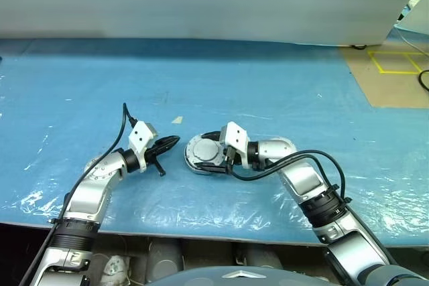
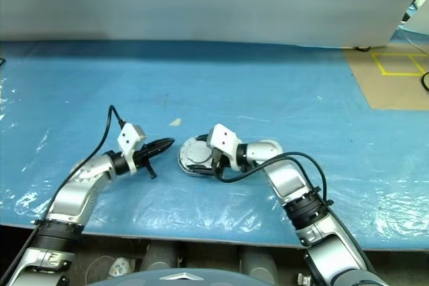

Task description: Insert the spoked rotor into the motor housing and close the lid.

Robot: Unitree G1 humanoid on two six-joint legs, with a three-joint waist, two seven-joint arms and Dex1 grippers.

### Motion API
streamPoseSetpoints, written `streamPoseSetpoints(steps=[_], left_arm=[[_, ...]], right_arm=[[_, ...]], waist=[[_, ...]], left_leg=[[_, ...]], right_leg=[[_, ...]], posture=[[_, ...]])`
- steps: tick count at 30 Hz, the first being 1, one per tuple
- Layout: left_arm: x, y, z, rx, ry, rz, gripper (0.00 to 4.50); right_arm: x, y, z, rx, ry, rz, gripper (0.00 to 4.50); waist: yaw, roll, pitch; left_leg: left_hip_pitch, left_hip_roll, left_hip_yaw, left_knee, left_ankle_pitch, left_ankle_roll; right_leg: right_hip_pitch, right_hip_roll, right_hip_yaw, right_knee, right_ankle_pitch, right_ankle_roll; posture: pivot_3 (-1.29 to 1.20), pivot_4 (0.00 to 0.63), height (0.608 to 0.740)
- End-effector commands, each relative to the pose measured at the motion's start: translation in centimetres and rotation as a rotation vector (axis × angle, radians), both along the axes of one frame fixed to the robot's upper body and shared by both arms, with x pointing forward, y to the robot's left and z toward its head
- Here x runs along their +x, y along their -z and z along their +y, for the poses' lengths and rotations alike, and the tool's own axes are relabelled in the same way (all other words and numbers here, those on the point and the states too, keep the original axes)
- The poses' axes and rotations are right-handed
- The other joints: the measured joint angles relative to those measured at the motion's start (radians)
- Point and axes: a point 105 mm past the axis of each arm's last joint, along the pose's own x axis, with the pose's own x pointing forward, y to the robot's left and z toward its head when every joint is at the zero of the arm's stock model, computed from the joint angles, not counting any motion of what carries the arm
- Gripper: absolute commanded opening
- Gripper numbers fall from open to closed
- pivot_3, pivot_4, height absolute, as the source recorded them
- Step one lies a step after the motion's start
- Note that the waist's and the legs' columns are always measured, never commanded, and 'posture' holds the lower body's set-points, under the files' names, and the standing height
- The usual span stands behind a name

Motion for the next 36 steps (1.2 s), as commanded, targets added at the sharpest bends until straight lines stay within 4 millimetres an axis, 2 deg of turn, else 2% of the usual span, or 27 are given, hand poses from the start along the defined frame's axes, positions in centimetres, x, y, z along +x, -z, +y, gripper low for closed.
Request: streamPoseSetpoints(steps=[1,5,12,16,23,27,36], left_arm=[[0.0,-1.2,-0.1,-0.018,0.011,-0.051,0.0],[-0.3,-1.8,-0.4,-0.057,0.027,-0.065,0.0],[-0.4,-2.0,-0.3,-0.067,0.026,-0.068,0.0],[-0.5,-2.2,0.0,-0.082,0.024,-0.071,0.0],[-1.2,-2.4,0.1,-0.116,0.05,-0.059,0.0],[-2.0,-2.4,-0.1,-0.126,0.092,-0.047,0.0],[-3.1,-2.4,-0.8,-0.117,0.183,-0.026,0.0]], right_arm=[[0.1,0.2,0.0,-0.037,0.008,-0.013,3.99],[0.4,0.4,-0.4,-0.053,0.022,-0.009,2.97],[0.2,-0.7,0.4,-0.022,0.011,-0.019,2.97],[-0.5,-1.4,1.1,0.042,-0.011,0.048,2.97],[0.0,-1.2,1.3,0.01,0.032,0.074,2.97],[0.0,0.0,0.8,-0.065,0.03,0.025,2.97],[0.1,1.4,-0.2,-0.139,0.018,-0.021,2.97]], waist=[[0.0,0.0,0.0],[0.0,0.0,0.0],[0.0,0.0,0.0],[-0.001,0.0,0.0],[0.0,0.0,0.0],[0.0,0.0,0.0],[0.0,0.0,0.0]], left_leg=[[0.0,0.0,0.0,0.0,0.0,0.0],[0.0,0.0,0.0,0.0,0.0,0.0],[0.0,0.0,0.0,0.0,0.0,0.0],[0.0,0.0,0.0,0.001,0.0,0.0],[0.0,0.0,0.0,0.0,0.0,0.0],[0.001,0.0,0.0,0.0,0.0,0.0],[0.001,0.0,0.0,0.001,0.0,0.0]], right_leg=[[0.0,0.0,0.0,0.0,0.0,0.0],[0.0,0.0,0.0,0.0,0.0,0.0],[0.0,0.0,0.0,0.001,0.0,0.0],[0.0,0.0,0.0,0.001,0.0,0.0],[0.0,0.0,0.0,0.001,0.0,0.0],[0.0,0.0,0.001,0.001,0.0,0.0],[0.0,0.0,0.001,0.001,0.0,0.0]], posture=[[0.0,0.15,0.74],[0.0,0.15,0.74],[0.0,0.15,0.74],[0.0,0.15,0.74],[0.0,0.15,0.74],[0.0,0.15,0.74],[0.0,0.15,0.74]])
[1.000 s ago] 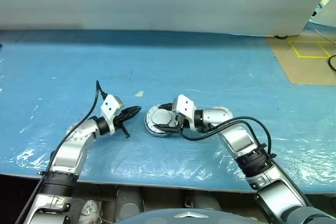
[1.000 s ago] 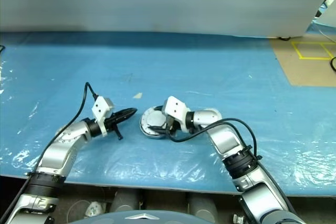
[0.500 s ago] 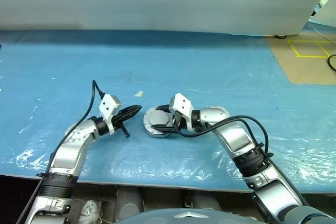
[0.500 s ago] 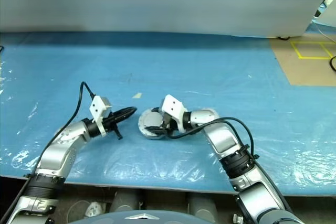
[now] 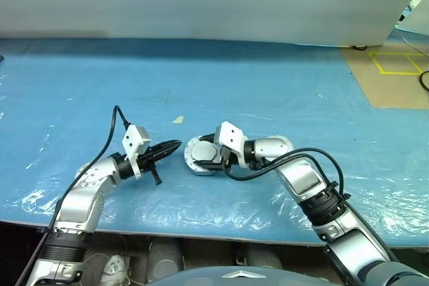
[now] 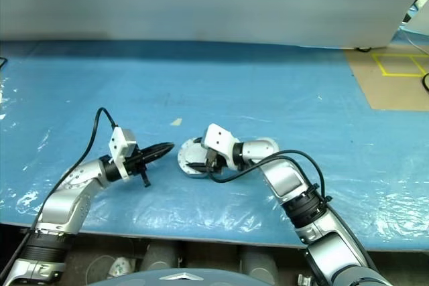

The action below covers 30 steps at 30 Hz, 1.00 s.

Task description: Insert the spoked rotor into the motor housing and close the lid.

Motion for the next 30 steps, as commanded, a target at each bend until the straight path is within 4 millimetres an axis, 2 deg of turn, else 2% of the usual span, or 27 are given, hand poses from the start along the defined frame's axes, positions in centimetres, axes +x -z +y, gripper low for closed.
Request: streamPoseSetpoints(steps=[1,5,11,16,24,30], left_arm=[[-0.8,-0.9,-0.7,-0.004,0.068,-0.024,0.0],[-1.5,-0.5,-0.5,0.043,0.104,-0.017,0.0],[-1.5,-0.4,-0.3,0.074,0.105,-0.038,0.0],[-1.1,-0.3,-1.4,0.085,0.115,-0.064,0.0],[-0.7,2.8,-2.5,0.26,0.136,-0.047,0.0],[-0.6,3.6,-2.0,0.315,0.133,-0.032,0.0]], right_arm=[[0.0,1.6,-0.8,-0.066,0.013,0.011,2.97],[0.0,1.8,-1.0,-0.07,0.021,0.025,2.97],[0.1,2.3,-1.2,-0.088,0.038,0.041,2.97],[0.2,2.2,-1.1,-0.088,0.04,0.043,2.97],[0.3,2.0,-1.1,-0.085,0.048,0.037,2.97],[0.4,1.8,-1.3,-0.081,0.062,0.041,2.97]], waist=[[0.0,0.0,0.0],[0.0,0.0,0.0],[0.001,0.0,0.0],[0.002,0.0,0.0],[0.005,0.001,-0.001],[0.008,0.002,-0.002]], left_leg=[[0.0,0.0,0.0,0.0,0.0,0.0],[0.001,0.0,0.0,0.0,0.0,0.0],[0.003,0.0,0.0,0.0,0.0,0.0],[0.003,0.0,0.0,0.0,0.0,0.0],[0.004,0.0,0.0,0.001,0.0,0.0],[0.007,0.0,0.0,0.001,0.0,0.0]], right_leg=[[0.0,0.0,0.0,0.0,0.0,0.0],[0.0,0.0,0.0,0.0,0.0,0.0],[0.003,0.0,0.001,0.0,0.0,0.0],[0.003,0.0,0.001,0.0,0.0,0.0],[0.004,0.0,0.001,0.0,0.0,0.0],[0.008,-0.001,0.001,0.0,0.0,0.0]], posture=[[0.0,0.15,0.74],[0.0,0.15,0.74],[0.0,0.15,0.74],[0.0,0.15,0.74],[0.0,0.15,0.74],[0.0,0.15,0.74]])
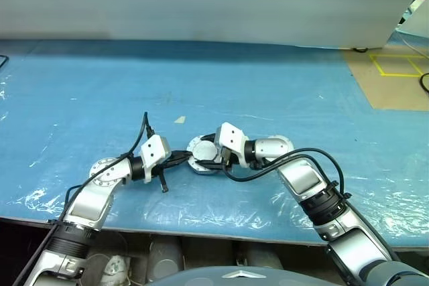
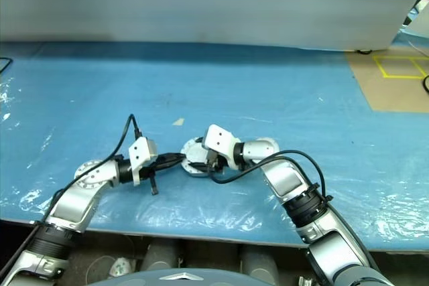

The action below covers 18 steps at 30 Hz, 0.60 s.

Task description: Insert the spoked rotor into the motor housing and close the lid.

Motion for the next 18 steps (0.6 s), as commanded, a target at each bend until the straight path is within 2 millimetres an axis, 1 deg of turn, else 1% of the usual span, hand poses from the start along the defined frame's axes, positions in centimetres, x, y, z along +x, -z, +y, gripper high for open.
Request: streamPoseSetpoints(steps=[1,9,10,14,18], left_arm=[[-0.4,1.6,0.5,0.061,0.004,0.058,0.0],[-0.6,1.6,0.2,0.052,0.021,0.075,0.0],[-0.6,1.6,0.1,0.049,0.022,0.075,0.0],[-0.6,1.4,-0.1,0.029,0.02,0.074,0.0],[-0.4,1.0,-0.1,0.001,0.007,0.073,0.0]], right_arm=[[0.0,1.5,-1.0,-0.058,0.037,0.04,2.97],[0.1,1.3,-0.9,-0.049,0.034,0.048,2.97],[0.0,1.2,-0.8,-0.038,0.032,0.056,3.53],[-0.1,0.7,-0.6,-0.002,0.031,0.058,4.49],[-0.6,-0.4,-0.2,0.086,-0.004,0.082,4.49]], waist=[[0.001,0.001,-0.001],[0.001,0.001,-0.001],[0.001,0.001,-0.001],[0.001,0.002,-0.001],[0.002,0.002,-0.001]], left_leg=[[0.0,0.0,0.0,0.0,0.0,0.0],[0.0,0.0,0.0,0.0,0.0,0.0],[0.0,0.0,0.0,0.0,0.0,0.0],[0.0,0.0,0.0,0.0,0.0,0.0],[-0.001,0.0,0.0,0.0,0.0,0.0]], right_leg=[[0.0,0.0,0.0,0.0,0.0,0.0],[0.0,0.0,0.0,0.0,0.0,0.0],[0.0,0.0,0.0,0.0,0.0,0.0],[0.0,0.0,0.0,0.0,0.0,0.0],[-0.001,0.0,0.0,0.0,0.0,0.0]], posture=[[0.0,0.15,0.74],[0.0,0.15,0.74],[0.0,0.15,0.74],[0.0,0.15,0.74],[0.0,0.15,0.74]])
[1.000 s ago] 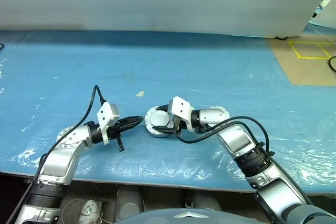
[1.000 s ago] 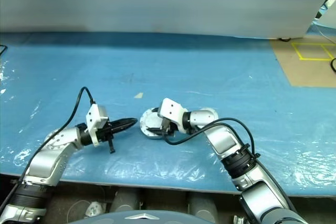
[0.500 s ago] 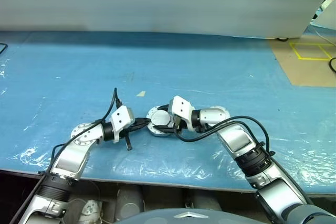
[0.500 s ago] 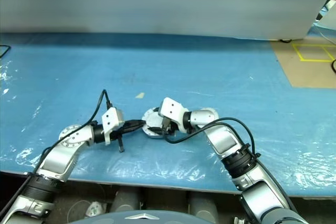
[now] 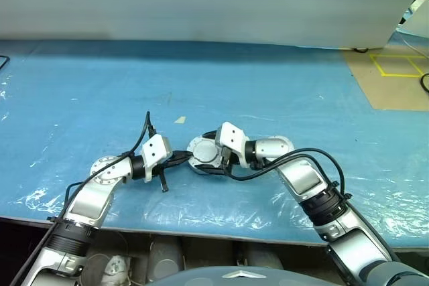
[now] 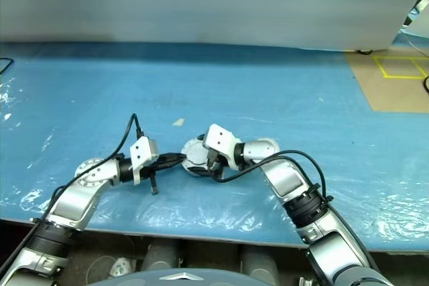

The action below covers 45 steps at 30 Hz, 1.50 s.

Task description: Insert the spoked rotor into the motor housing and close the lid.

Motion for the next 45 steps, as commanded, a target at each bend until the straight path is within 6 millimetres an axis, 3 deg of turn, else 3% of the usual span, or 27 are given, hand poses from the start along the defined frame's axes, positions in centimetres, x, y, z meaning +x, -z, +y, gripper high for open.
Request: streamPoseSetpoints(steps=[1,6,11,16,21,26,33,36,41,45], left_arm=[[-0.3,1.1,-0.1,0.001,-0.009,0.057,0.0],[-0.3,1.1,0.0,-0.002,-0.012,0.059,0.0],[-0.4,1.1,-0.1,-0.006,-0.012,0.06,0.0],[-0.5,1.0,-0.2,-0.011,-0.01,0.06,0.0],[-0.6,1.1,-0.2,-0.014,-0.01,0.06,0.0],[-0.6,1.1,-0.4,-0.019,-0.01,0.061,0.0],[-0.7,1.1,-0.4,-0.025,-0.014,0.059,0.0],[-0.7,1.1,-0.4,-0.026,-0.018,0.056,0.0],[-0.7,1.1,-0.2,-0.025,-0.024,0.053,0.0],[-0.7,1.1,-0.1,-0.024,-0.028,0.052,0.0]], right_arm=[[-0.5,-0.3,-0.1,0.048,-0.019,0.038,4.49],[-0.2,-0.9,-0.3,0.13,0.014,0.098,4.49],[1.7,-1.1,-1.5,0.154,0.147,0.115,4.49],[2.7,0.0,-2.8,0.122,0.243,0.197,4.49],[0.9,1.5,-3.7,0.132,0.26,0.503,4.49],[-1.2,1.5,-4.0,0.182,0.231,0.783,4.49],[-1.8,2.0,-4.1,0.262,0.279,0.981,4.49],[-1.1,1.9,-3.7,0.332,0.318,1.03,3.93],[-0.9,1.9,-3.6,0.394,0.347,1.085,2.39],[-1.2,1.9,-3.6,0.395,0.341,1.093,1.79]], waist=[[0.001,0.0,0.0],[0.001,0.0,0.0],[0.002,0.0,0.0],[0.002,0.0,0.0],[0.006,0.0,0.0],[0.014,0.0,0.0],[0.016,0.001,0.0],[0.016,0.001,0.0],[0.015,0.002,0.0],[0.017,0.003,-0.001]], left_leg=[[0.0,0.0,0.0,0.0,0.0,0.0],[-0.002,0.0,0.0,0.0,0.0,0.0],[-0.002,0.0,0.0,-0.001,0.0,0.0],[-0.002,0.0,0.0,-0.001,0.0,0.0],[-0.002,0.0,0.0,-0.002,0.0,0.0],[-0.002,0.0,0.001,-0.004,0.0,0.0],[-0.002,0.0,0.001,-0.005,0.0,-0.001],[-0.001,0.0,0.001,-0.006,0.0,-0.001],[-0.001,0.0,0.002,-0.006,0.0,-0.001],[0.0,0.0,0.002,-0.006,0.0,-0.001]], right_leg=[[0.0,0.0,0.0,0.0,0.0,0.0],[-0.001,0.0,0.0,-0.001,0.0,0.0],[-0.002,0.0,0.0,-0.001,0.0,0.0],[-0.002,0.0,0.0,-0.001,0.0,0.0],[-0.002,0.0,0.0,-0.002,0.0,0.0],[-0.002,0.0,0.0,-0.005,0.0,0.0],[-0.001,0.001,-0.001,-0.007,0.0,0.0],[-0.001,0.001,-0.001,-0.007,0.0,0.0],[-0.002,0.001,0.0,-0.007,0.0,0.0],[0.0,0.0,0.0,-0.007,0.0,0.0]], posture=[[0.0,0.15,0.74],[0.0,0.15,0.74],[0.0,0.15,0.74],[0.0,0.15,0.74],[0.0,0.15,0.74],[0.0,0.15,0.74],[0.0,0.15,0.74],[0.0,0.15,0.74],[0.0,0.15,0.74],[0.0,0.15,0.74]])
